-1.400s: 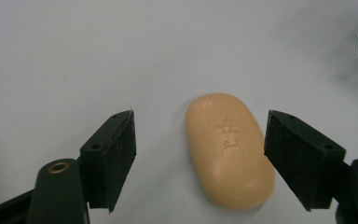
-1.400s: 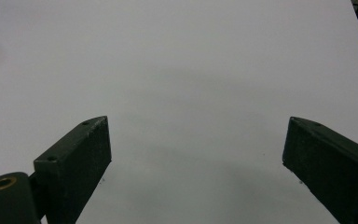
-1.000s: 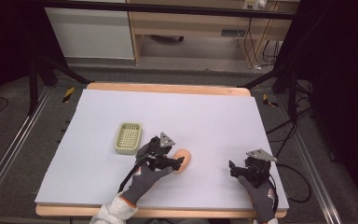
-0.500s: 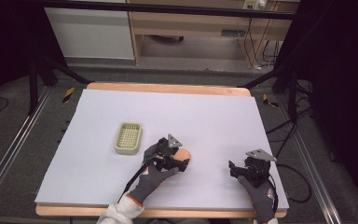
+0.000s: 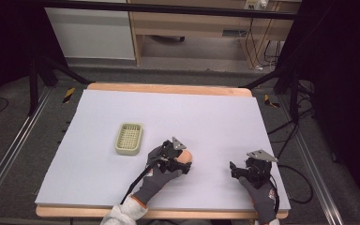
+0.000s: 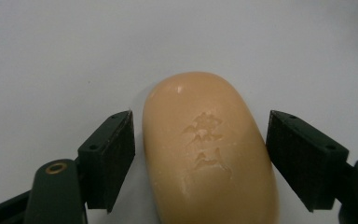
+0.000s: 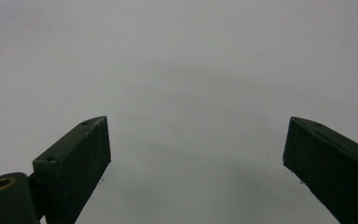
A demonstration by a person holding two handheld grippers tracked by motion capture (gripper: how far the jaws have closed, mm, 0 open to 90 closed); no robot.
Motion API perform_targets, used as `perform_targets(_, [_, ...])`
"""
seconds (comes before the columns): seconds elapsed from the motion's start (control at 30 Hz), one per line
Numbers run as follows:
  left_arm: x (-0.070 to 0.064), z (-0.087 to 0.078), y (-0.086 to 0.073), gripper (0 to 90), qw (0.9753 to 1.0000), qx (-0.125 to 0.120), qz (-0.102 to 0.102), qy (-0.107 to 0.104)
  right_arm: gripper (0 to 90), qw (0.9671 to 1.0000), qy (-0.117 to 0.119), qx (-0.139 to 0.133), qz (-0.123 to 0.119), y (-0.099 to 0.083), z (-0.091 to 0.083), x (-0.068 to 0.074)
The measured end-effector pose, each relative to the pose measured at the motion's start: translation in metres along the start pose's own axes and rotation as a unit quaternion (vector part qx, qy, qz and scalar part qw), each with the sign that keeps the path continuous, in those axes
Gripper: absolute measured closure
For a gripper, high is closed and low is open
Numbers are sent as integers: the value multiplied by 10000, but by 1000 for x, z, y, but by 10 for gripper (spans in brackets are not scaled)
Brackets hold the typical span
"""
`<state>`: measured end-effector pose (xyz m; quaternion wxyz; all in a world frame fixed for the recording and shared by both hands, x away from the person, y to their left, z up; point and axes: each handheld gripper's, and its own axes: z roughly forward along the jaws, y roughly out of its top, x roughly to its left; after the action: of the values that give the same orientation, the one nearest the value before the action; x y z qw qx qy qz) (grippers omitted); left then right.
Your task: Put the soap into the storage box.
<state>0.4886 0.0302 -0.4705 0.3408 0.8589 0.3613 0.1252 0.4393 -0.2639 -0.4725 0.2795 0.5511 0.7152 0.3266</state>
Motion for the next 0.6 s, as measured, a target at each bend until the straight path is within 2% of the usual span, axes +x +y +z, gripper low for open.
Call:
perform_targets(0.2, [0,4,-2,252,9999,62,-57,-61,79,10000,3,12,-5,0,0,0])
perform_targets(0.3, [-1,4,-2,254,10000,68,5,-18,79,10000,3,14,-5,0,0,1])
perform_targets(0.6, [-3,5,-2,280,9999,98,-23,85,79,10000,-13,27,-26,0,1,1])
